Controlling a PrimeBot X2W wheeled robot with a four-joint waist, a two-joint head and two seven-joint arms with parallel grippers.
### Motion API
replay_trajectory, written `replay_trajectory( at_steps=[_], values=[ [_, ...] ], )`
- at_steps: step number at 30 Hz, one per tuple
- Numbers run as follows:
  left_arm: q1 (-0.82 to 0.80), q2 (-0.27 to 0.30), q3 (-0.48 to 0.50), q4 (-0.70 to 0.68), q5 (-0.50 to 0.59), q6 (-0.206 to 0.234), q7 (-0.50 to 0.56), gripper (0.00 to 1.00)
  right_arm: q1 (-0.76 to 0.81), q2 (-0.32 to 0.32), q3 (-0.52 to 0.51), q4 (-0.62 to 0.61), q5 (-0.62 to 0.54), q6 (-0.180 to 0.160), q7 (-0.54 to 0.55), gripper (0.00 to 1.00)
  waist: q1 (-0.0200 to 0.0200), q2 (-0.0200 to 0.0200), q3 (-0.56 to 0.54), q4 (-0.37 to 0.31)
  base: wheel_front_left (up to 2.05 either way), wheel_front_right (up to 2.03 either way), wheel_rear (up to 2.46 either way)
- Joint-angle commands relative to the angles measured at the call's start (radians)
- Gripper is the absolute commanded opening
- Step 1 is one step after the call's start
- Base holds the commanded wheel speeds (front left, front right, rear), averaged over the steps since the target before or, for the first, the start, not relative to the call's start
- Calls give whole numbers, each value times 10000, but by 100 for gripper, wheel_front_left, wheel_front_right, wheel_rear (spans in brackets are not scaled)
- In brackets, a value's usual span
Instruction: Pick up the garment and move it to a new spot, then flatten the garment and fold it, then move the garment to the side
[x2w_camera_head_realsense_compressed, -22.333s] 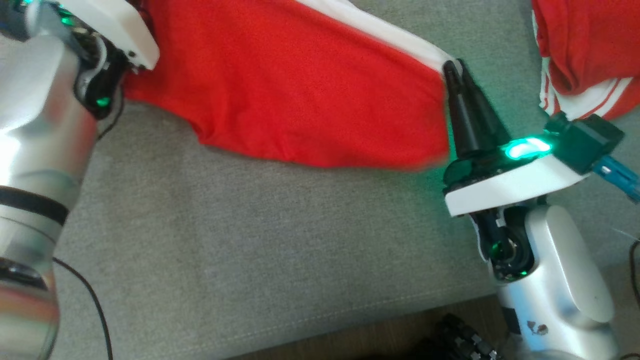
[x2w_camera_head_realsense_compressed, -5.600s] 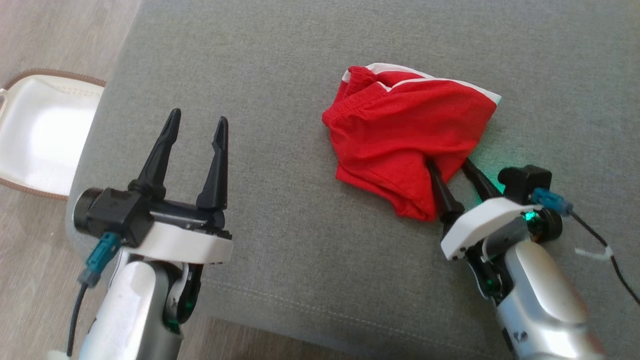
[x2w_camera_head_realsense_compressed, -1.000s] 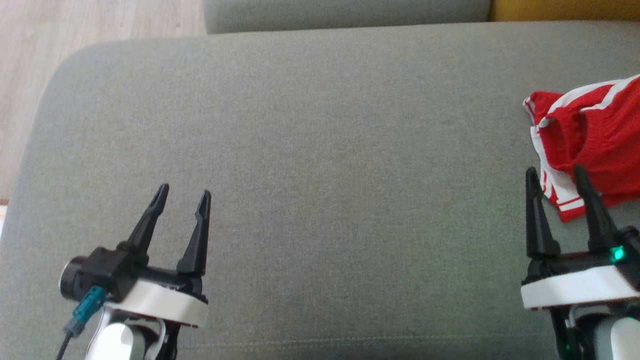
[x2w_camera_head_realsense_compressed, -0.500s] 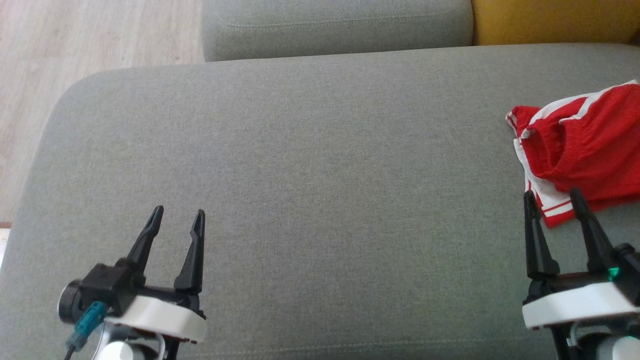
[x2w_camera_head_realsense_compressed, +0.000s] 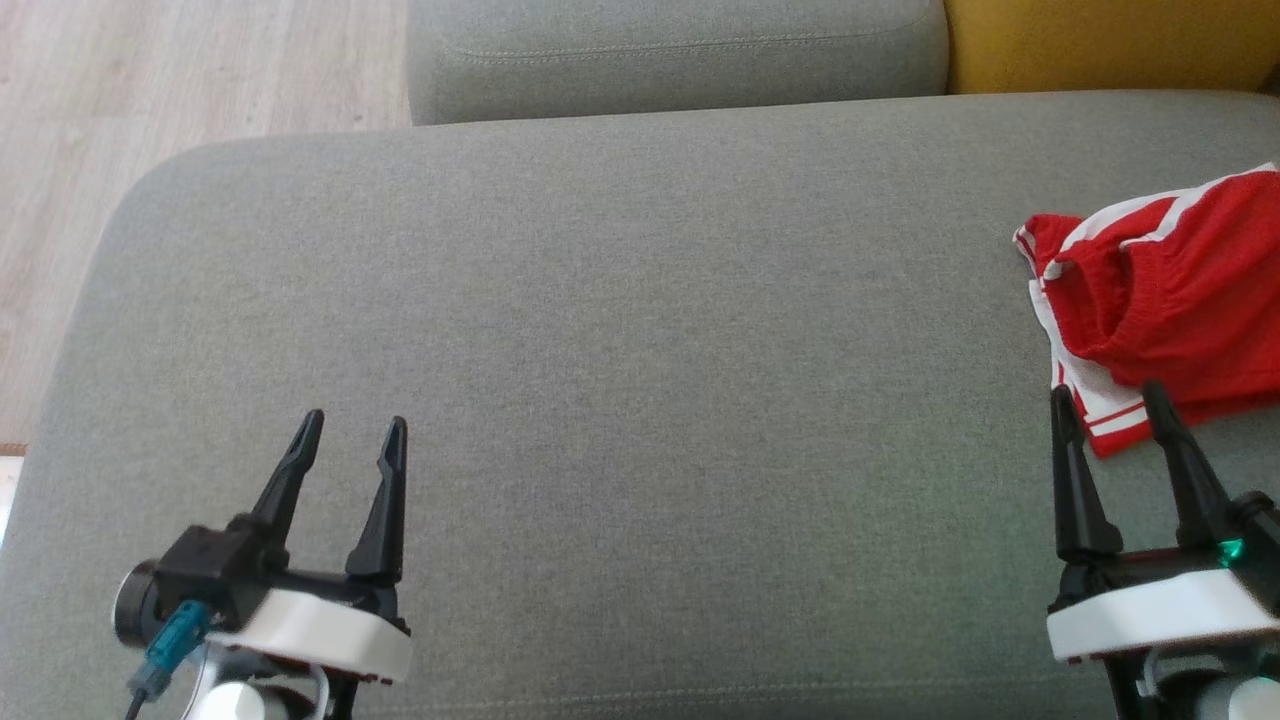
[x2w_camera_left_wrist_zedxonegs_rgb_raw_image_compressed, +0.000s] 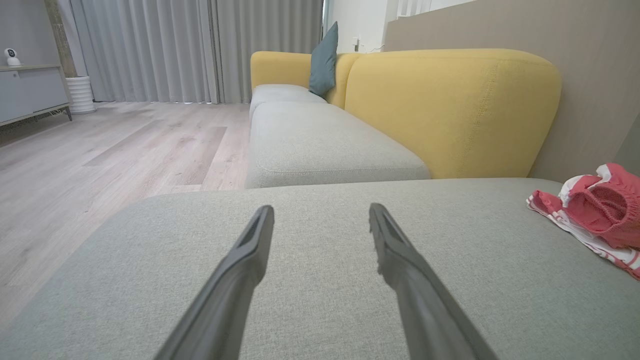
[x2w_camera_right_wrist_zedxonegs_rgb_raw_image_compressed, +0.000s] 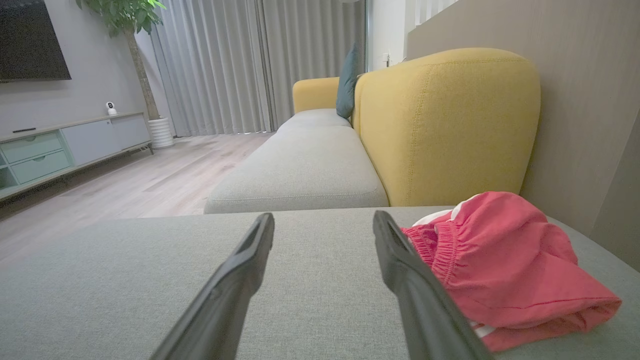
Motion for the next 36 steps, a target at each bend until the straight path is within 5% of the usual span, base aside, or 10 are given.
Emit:
replay_trajectory(
  at_steps=[1,22,23,36],
  values=[
    [-255,189,359,-381,-79,63,-26,100,-182,-62,242,-406,25,-7,38,100,1,0,24,-7,0,0,0],
    [-384,296,283,-376,-132,182,-168,100,-253,-62,213,-445,43,-7,-2,100,1,0,229,-60,0,0,0],
    [-4,137,-26,-55,-86,138,-100,0,-1,2,-2,-39,3,0,-3,0,1,0,230,-62,0,0,0],
    [198,-117,67,1028,-1171,45,87,0,-9,-71,112,1261,1179,-1,-19,0,1,0,198,-46,0,0,0]
  ],
)
